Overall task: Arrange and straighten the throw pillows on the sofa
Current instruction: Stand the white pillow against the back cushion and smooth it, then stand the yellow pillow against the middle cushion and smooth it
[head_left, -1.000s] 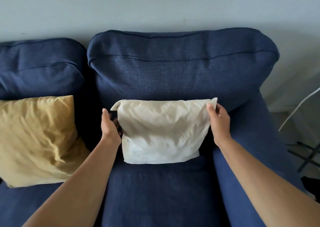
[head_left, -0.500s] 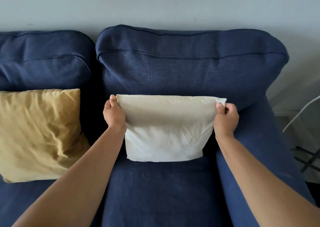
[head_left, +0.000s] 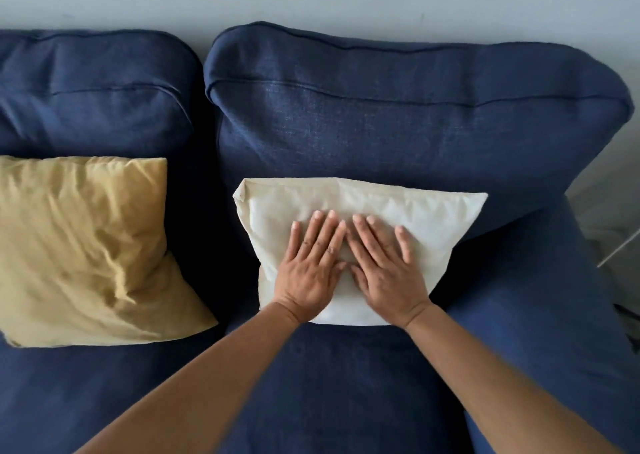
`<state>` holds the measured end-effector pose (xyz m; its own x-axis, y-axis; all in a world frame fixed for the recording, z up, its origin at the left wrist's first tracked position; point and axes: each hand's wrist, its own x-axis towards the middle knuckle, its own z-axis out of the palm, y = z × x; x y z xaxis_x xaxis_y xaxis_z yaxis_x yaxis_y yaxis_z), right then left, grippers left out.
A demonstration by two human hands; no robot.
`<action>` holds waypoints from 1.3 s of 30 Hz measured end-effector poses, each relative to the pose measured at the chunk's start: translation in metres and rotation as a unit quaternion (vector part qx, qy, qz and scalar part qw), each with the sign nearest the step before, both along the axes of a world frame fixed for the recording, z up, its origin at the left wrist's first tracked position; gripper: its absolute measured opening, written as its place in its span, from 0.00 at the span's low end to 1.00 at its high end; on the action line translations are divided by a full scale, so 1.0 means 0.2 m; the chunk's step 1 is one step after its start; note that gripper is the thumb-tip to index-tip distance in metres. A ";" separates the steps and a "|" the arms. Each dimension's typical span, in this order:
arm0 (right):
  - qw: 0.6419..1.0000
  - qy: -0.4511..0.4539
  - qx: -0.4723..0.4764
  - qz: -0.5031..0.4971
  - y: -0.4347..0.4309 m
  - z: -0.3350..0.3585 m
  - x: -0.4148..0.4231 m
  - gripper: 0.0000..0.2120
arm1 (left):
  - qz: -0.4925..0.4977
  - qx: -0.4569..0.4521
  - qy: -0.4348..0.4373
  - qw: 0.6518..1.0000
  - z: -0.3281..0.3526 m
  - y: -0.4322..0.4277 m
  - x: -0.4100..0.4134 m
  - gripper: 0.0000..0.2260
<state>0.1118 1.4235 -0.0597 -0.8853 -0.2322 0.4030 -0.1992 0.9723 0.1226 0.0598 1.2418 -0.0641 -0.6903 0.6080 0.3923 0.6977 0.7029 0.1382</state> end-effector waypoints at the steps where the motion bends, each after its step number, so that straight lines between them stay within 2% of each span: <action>1: 1.000 -0.007 0.020 -0.020 0.04 -0.04 -0.03 0.31 | 0.015 -0.029 -0.001 0.999 -0.04 -0.01 -0.05 0.28; 6: 0.989 -0.027 0.007 -0.143 0.29 -0.14 -0.20 0.31 | 0.086 -0.100 -0.005 0.991 -0.12 -0.03 -0.33 0.31; 10: 0.970 -0.042 -0.056 -0.232 0.31 -0.15 -0.19 0.33 | 0.221 -0.110 -0.070 0.966 -0.12 -0.11 -0.39 0.30; 12: 0.964 -0.046 -0.086 -0.247 0.28 -0.12 -0.15 0.33 | 0.259 -0.082 -0.090 0.958 -0.08 -0.13 -0.34 0.30; 15: 0.967 -0.019 -0.135 -0.214 0.21 -0.05 -0.08 0.32 | 0.170 0.008 -0.029 0.985 0.00 -0.12 -0.20 0.30; 16: 0.976 -0.014 -0.123 -0.178 0.18 -0.03 -0.04 0.32 | 0.119 0.006 -0.002 0.993 0.00 -0.10 -0.15 0.31; 19: 0.997 -0.048 -0.028 -0.057 0.09 -0.06 0.05 0.34 | 0.025 -0.089 0.024 0.995 -0.05 -0.06 -0.03 0.36; 22: 0.993 -0.099 0.010 -0.068 0.16 -0.08 0.09 0.36 | 0.047 -0.153 0.004 0.987 -0.09 -0.16 -0.07 0.41; 25: 0.978 -0.134 -0.011 -0.161 0.28 -0.06 0.13 0.37 | 0.122 -0.180 -0.032 0.976 -0.07 -0.31 -0.12 0.43; 28: 0.973 -0.147 -0.038 -0.175 0.27 -0.01 0.18 0.35 | 0.157 -0.187 -0.042 0.969 -0.01 -0.38 -0.08 0.40; 31: 0.977 -0.124 -0.084 -0.148 0.16 0.08 0.19 0.33 | 0.161 -0.119 -0.056 0.978 0.12 -0.40 -0.02 0.36; 33: 0.980 -0.102 -0.126 -0.118 0.06 0.15 0.16 0.31 | 0.200 -0.030 -0.072 0.977 0.22 -0.41 0.00 0.33; 36: 0.977 -0.083 -0.186 -0.064 -0.16 0.28 0.08 0.27 | 0.283 0.119 -0.096 0.947 0.38 -0.51 -0.01 0.27; 39: 0.968 -0.089 -0.231 -0.042 -0.40 0.40 -0.02 0.21 | 0.331 0.174 -0.119 0.920 0.50 -0.70 -0.04 0.22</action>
